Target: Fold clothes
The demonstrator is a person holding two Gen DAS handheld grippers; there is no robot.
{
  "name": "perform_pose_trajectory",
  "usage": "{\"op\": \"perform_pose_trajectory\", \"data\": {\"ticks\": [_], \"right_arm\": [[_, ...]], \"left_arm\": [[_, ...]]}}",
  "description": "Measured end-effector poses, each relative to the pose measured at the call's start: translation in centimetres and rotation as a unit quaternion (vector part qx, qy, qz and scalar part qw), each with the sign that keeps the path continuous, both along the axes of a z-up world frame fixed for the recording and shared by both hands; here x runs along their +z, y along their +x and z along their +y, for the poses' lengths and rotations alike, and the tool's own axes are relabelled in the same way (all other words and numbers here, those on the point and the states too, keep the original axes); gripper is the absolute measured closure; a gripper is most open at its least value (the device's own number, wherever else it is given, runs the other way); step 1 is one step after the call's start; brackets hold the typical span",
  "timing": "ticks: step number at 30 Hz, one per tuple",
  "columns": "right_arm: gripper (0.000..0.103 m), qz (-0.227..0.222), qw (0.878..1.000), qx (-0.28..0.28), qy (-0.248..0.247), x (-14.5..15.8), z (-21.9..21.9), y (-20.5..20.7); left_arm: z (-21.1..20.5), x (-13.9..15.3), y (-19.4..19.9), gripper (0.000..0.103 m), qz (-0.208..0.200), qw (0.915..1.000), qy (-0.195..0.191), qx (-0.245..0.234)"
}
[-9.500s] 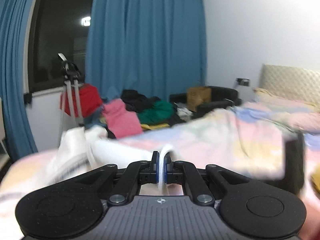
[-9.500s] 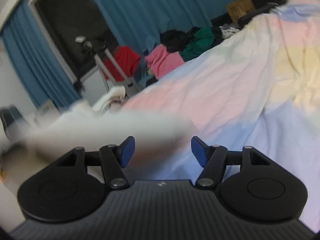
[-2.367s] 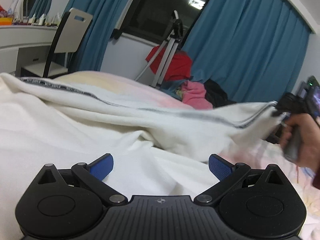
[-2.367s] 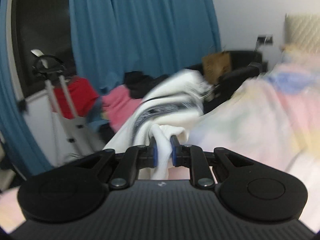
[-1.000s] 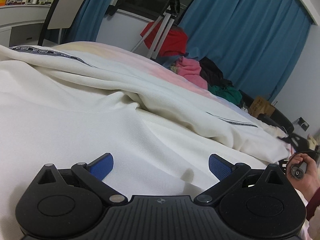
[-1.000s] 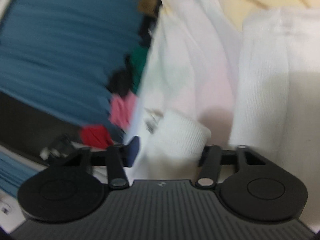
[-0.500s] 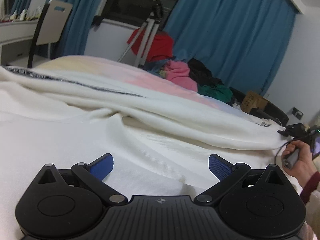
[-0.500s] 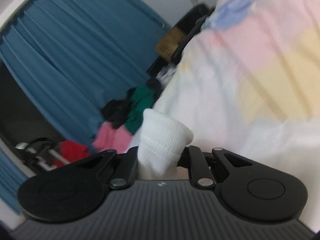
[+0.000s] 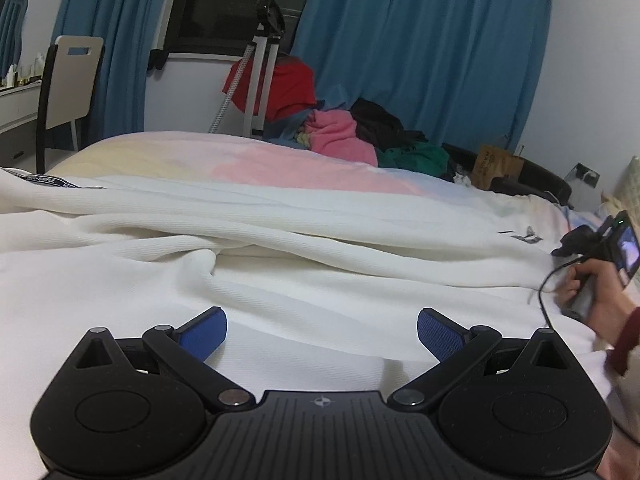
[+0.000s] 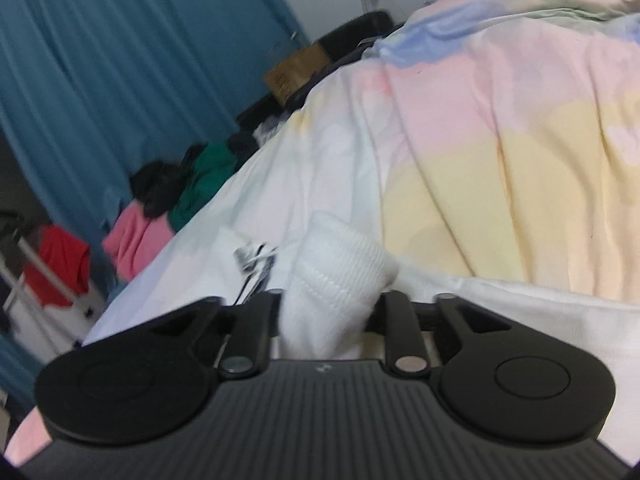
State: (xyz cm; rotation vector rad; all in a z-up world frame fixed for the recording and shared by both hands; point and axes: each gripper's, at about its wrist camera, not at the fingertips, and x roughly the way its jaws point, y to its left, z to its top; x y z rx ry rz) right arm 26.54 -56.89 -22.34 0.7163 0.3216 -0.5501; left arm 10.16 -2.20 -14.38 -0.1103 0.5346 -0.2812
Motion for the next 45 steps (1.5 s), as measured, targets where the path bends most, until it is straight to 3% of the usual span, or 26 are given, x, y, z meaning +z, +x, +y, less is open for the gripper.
{"op": "perform_pose_trajectory", "data": {"ticks": [3, 5, 11, 15, 18, 23, 25, 28, 30, 32, 33, 35, 39, 42, 45], "right_arm": [[0.031, 0.002, 1.0, 0.019, -0.009, 1.6, 2.1, -2.9], [0.022, 0.006, 0.999, 0.021, -0.029, 2.5, 3.7, -5.3], [0.024, 0.037, 0.998, 0.049, -0.009, 6.2, 7.0, -10.5], [0.024, 0.066, 0.996, 0.062, -0.02, 8.3, 8.3, -14.3], [0.024, 0.06, 0.997, 0.049, -0.014, 8.7, 7.5, -17.8], [0.023, 0.076, 0.995, -0.013, 0.066, 6.1, 5.0, -22.1], [0.032, 0.071, 0.99, -0.045, 0.112, 5.1, 3.6, -23.4], [0.034, 0.046, 0.985, -0.055, 0.158, 3.7, 2.4, -23.9], [0.046, 0.029, 0.98, -0.062, 0.188, 2.8, 1.6, -24.3], [0.053, 0.037, 0.976, -0.057, 0.205, 1.8, 1.2, -23.7], [0.062, 0.041, 0.976, -0.054, 0.205, 1.4, 1.1, -23.3], [0.067, 0.049, 0.976, -0.048, 0.206, 0.7, 0.9, -22.6], [0.091, 0.014, 0.977, -0.028, 0.211, 0.1, -0.3, -22.1], [0.097, -0.019, 0.981, -0.034, 0.188, 0.9, -0.8, -22.3], [0.097, -0.047, 0.987, -0.042, 0.151, 2.5, -0.6, -22.4]], "left_arm": [[0.0, 0.5, -0.1, 0.001, -0.007, 1.0, 0.0, 0.003], [-0.1, 1.0, -0.5, 0.001, -0.012, 0.9999, 0.003, 0.002], [-0.1, 2.1, -2.5, 0.001, -0.018, 0.9994, 0.03, 0.007], [1.0, 2.7, -3.4, 0.001, 0.005, 0.9997, 0.017, 0.018], [2.0, 3.3, -4.3, 0.001, 0.015, 0.9994, 0.007, 0.029], [2.5, 3.6, -4.8, 0.001, 0.029, 0.9987, -0.001, 0.042], [2.6, 3.6, -5.0, 0.001, 0.036, 0.9981, 0.002, 0.05], [3.6, 4.0, -5.2, 0.001, 0.055, 0.996, -0.012, 0.07], [5.3, 4.5, -5.6, 0.001, 0.072, 0.9925, -0.035, 0.092], [8.0, 5.2, -6.3, 0.001, 0.088, 0.9869, -0.066, 0.119], [9.5, 5.7, -6.8, 0.001, 0.094, 0.9831, -0.081, 0.135], [13.0, 6.7, -7.7, 0.001, 0.109, 0.9739, -0.106, 0.169], [19.9, 7.7, -9.9, 0.001, 0.129, 0.9537, -0.139, 0.233], [24.1, 7.6, -11.6, 0.001, 0.129, 0.9361, -0.147, 0.292], [27.5, 6.3, -12.4, 0.001, 0.144, 0.9104, -0.181, 0.343]]}}
